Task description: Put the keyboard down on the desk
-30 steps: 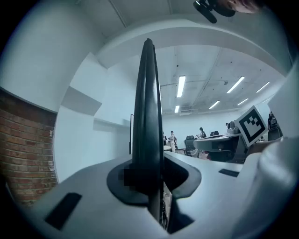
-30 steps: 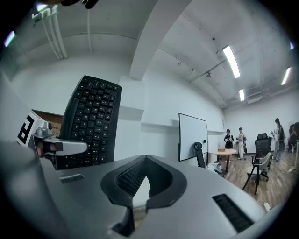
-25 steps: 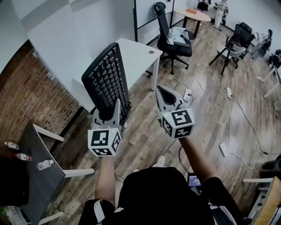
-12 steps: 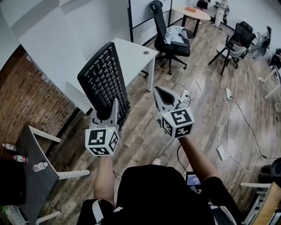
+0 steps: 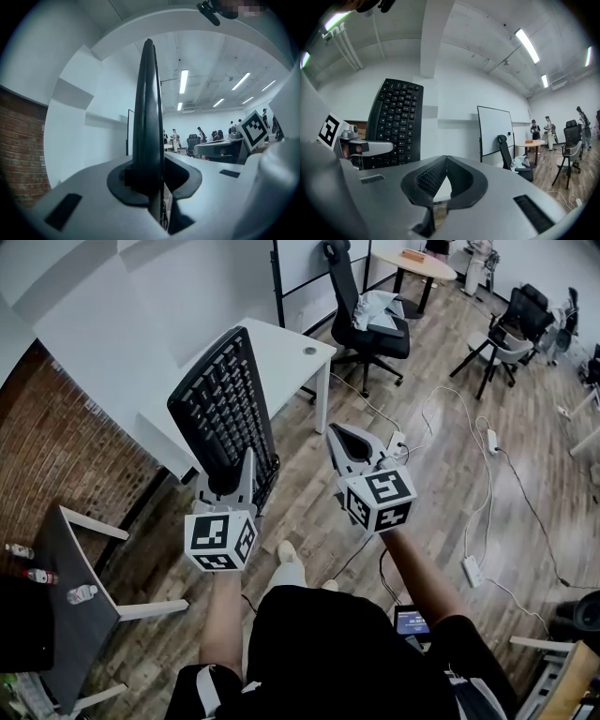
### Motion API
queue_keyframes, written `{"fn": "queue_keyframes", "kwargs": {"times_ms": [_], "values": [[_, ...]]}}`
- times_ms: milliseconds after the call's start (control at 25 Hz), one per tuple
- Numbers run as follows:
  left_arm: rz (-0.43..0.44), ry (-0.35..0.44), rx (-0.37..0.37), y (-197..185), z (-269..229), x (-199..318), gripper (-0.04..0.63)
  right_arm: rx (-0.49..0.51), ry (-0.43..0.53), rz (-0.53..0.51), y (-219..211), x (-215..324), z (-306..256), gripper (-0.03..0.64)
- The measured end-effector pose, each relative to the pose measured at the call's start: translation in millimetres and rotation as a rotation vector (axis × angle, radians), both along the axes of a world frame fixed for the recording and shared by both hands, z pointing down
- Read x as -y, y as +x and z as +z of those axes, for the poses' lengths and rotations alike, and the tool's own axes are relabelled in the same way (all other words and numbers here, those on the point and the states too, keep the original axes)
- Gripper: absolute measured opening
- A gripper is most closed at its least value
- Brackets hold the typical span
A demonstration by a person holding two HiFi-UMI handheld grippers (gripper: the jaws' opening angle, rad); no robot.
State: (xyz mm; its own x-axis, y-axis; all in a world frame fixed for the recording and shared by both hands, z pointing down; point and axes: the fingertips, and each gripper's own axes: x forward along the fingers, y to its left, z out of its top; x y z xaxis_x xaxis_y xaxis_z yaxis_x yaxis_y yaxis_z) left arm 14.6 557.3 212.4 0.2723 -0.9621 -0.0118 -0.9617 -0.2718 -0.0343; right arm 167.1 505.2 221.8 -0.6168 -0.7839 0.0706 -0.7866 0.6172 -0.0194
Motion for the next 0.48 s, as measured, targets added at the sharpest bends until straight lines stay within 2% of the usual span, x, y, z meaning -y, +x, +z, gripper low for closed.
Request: {"fn": "queue_keyframes", "kwargs": {"times_ms": [200,480], "values": [[0.000,-0.008,-0.008,-2.1,4.6,28.8,0.081,-0.001,-0.024,0.001,-1.8,28.8,9.0,0.040],[0.001,-0.008,-0.032,-23.7,12.9,86.7,0.081,-0.012,-0.030,0.007,-20.7,83.8,16.3,0.040]]}}
